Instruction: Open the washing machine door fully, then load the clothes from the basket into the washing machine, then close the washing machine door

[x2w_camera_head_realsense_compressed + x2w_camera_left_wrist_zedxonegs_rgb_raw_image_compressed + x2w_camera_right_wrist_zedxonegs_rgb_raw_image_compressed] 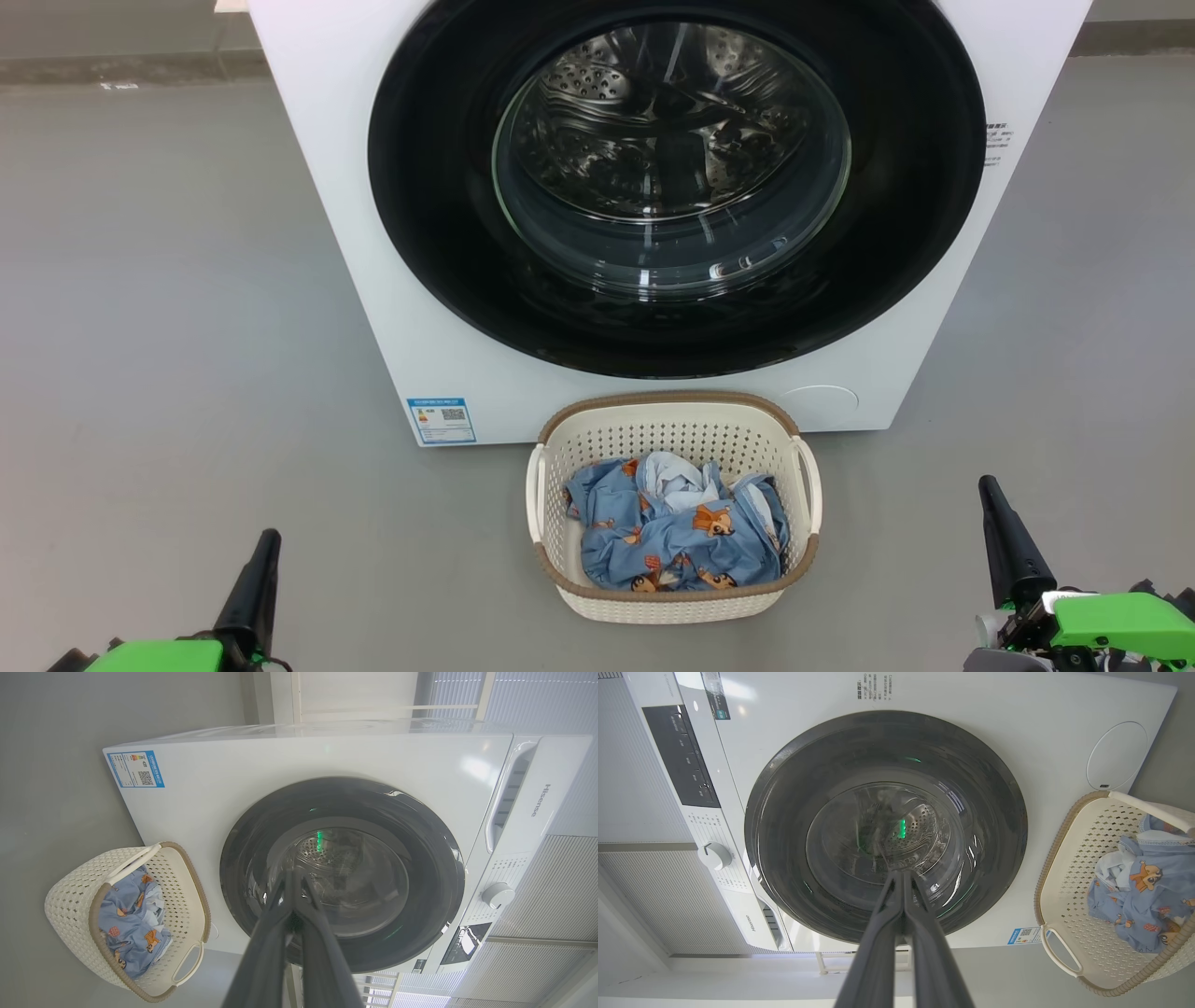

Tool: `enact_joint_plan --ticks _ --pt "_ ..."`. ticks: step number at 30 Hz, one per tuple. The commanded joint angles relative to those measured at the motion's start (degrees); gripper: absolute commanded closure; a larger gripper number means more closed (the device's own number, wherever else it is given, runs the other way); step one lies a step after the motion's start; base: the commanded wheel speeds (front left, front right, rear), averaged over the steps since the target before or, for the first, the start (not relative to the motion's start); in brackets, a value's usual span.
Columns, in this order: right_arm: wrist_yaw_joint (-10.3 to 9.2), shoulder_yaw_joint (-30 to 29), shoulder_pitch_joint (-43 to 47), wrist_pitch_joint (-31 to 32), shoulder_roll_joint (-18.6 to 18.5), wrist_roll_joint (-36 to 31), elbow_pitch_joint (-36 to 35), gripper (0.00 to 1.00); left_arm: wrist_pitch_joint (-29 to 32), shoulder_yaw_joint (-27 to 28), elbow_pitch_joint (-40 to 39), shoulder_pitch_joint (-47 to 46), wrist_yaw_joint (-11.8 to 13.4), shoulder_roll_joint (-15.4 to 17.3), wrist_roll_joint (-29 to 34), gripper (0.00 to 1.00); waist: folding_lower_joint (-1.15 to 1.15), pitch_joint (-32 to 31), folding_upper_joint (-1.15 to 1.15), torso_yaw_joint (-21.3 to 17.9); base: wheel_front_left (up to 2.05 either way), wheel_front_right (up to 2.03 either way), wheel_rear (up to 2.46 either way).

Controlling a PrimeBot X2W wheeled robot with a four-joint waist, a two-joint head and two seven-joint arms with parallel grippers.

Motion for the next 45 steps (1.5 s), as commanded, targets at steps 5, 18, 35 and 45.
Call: enact_joint_plan --ticks 5,18,35,45 --pt "-0.06 1.41 -2.39 0.43 -0.47 -0.66 -1.5 1.0 0.34 1.99 -1.35 -2.48 -0.41 0.61 0.81 1.0 0.0 0.0 0.0 0.0 0.0 0.0 0.0" --pt "-0.06 1.41 -2.39 0.43 -0.47 -0.66 -1.5 1.0 0.34 1.99 -1.35 -2.48 -0.41 0.61 0.81 1.0 0.0 0.0 0.0 0.0 0.0 0.0 0.0" --pt "-0.06 1.41 -2.39 0.43 -0.47 -0.66 -1.5 1.0 0.34 1.99 -1.35 -2.48 -0.41 0.61 0.8 1.0 0.0 0.0 0.0 0.0 0.0 0.0 0.0" --pt "-0.06 1.42 -2.39 0.43 -0.47 -0.66 -1.5 1.0 0.34 1.98 -1.35 -2.48 -0.41 0.61 0.8 1.0 0.0 0.0 0.0 0.0 0.0 0.0 0.0"
